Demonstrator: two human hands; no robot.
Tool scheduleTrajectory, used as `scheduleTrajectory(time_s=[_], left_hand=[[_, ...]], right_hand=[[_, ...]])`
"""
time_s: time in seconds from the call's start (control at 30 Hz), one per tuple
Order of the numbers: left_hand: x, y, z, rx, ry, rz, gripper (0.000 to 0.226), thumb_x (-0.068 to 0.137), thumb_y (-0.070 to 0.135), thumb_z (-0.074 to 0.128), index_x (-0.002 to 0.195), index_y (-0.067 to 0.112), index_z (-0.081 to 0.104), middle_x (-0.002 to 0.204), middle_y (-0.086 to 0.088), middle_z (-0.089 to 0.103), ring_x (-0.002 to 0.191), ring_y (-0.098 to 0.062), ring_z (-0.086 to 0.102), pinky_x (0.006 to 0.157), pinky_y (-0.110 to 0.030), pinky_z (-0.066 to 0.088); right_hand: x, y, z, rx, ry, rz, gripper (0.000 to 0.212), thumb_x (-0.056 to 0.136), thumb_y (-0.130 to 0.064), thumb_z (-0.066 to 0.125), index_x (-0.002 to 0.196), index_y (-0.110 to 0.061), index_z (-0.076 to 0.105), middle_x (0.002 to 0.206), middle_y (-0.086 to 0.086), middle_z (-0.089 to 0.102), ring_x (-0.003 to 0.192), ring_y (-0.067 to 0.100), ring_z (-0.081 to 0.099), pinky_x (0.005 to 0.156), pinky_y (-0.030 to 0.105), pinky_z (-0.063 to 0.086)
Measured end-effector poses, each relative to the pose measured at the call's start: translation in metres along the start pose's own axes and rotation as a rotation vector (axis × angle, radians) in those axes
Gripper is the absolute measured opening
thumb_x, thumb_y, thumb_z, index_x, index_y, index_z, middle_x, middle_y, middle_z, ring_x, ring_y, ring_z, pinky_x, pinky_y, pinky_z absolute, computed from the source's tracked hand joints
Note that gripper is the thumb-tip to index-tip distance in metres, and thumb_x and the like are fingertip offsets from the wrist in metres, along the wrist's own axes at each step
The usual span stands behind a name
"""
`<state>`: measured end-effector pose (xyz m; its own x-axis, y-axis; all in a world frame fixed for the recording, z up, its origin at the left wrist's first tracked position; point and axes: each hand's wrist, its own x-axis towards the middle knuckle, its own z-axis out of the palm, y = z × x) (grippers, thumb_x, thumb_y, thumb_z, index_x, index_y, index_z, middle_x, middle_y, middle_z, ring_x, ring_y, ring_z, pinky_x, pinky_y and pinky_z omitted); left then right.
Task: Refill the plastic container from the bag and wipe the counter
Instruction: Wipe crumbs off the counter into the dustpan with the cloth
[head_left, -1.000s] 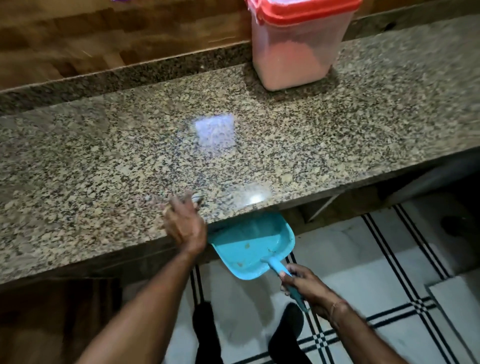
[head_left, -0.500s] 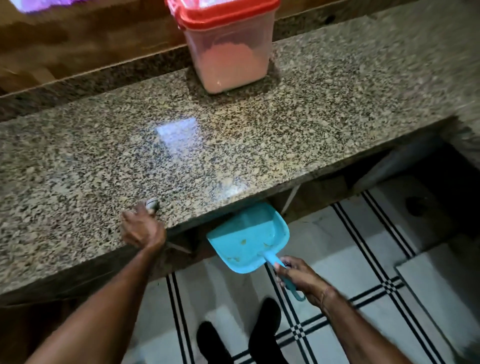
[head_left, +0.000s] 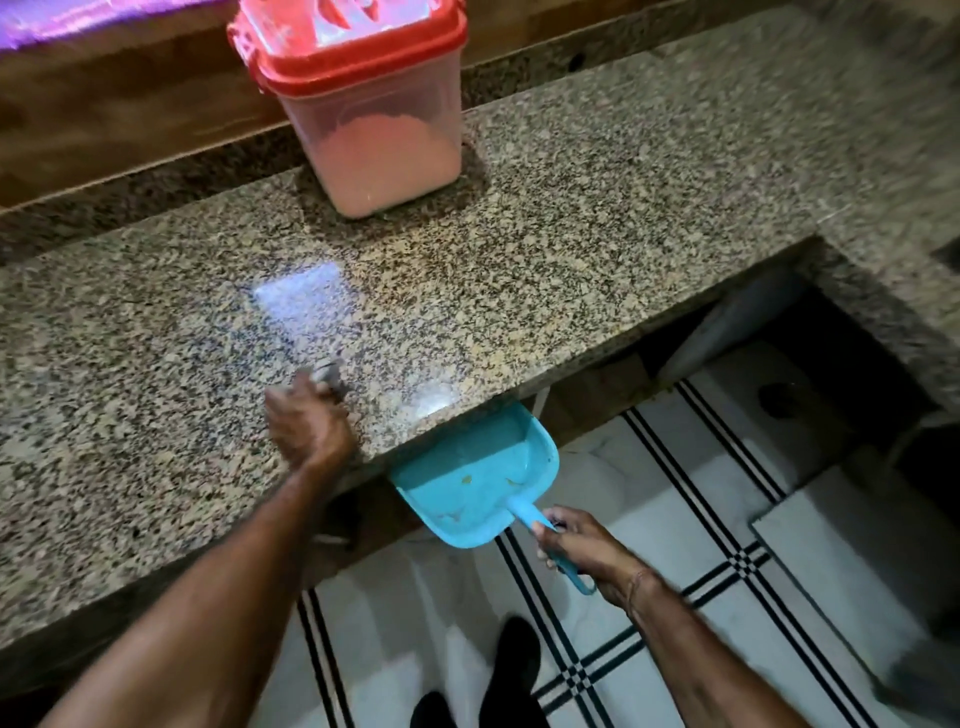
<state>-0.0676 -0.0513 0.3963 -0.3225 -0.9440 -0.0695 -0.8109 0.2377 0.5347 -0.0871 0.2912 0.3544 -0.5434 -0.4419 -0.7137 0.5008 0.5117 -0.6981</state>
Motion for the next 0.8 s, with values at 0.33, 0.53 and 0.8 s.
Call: scheduleTrajectory(time_s=[0.33, 0.53, 0.8], left_hand=[[-0.028, 0.024, 0.031, 0.085, -0.219, 0.439, 0.032, 0.101, 0.030, 0.054, 0.133, 0.034, 0.054, 0.118, -0.008, 0.048, 0.100, -0.023, 0.048, 0.081, -0.038, 0.047], [0.057, -0.005, 0.003, -0.009, -0.028, 0.084, 0.051, 0.091, 0.008, 0.061, 0.140, 0.009, 0.048, 0.140, -0.025, 0.046, 0.125, -0.044, 0.046, 0.103, -0.050, 0.041], [0.030, 0.037, 0.001, -0.215, -0.266, 0.184, 0.012, 0.101, 0.032, 0.053, 0.106, 0.022, 0.058, 0.104, 0.004, 0.060, 0.093, -0.014, 0.059, 0.069, -0.024, 0.044]], right_hand=[[0.020, -0.012, 0.010, 0.047, -0.014, 0.043, 0.021, 0.101, -0.023, 0.060, 0.109, -0.005, 0.066, 0.079, 0.004, 0.059, 0.068, 0.010, 0.057, 0.065, 0.026, 0.050], [0.020, -0.028, 0.022, -0.027, -0.035, 0.012, 0.017, 0.102, -0.025, 0.059, 0.105, -0.011, 0.066, 0.081, -0.001, 0.060, 0.071, 0.007, 0.061, 0.067, 0.022, 0.053], [0.025, -0.014, 0.036, 0.104, 0.106, 0.104, 0.016, 0.099, -0.021, 0.062, 0.100, -0.005, 0.067, 0.077, 0.007, 0.061, 0.064, 0.009, 0.057, 0.064, 0.025, 0.047]])
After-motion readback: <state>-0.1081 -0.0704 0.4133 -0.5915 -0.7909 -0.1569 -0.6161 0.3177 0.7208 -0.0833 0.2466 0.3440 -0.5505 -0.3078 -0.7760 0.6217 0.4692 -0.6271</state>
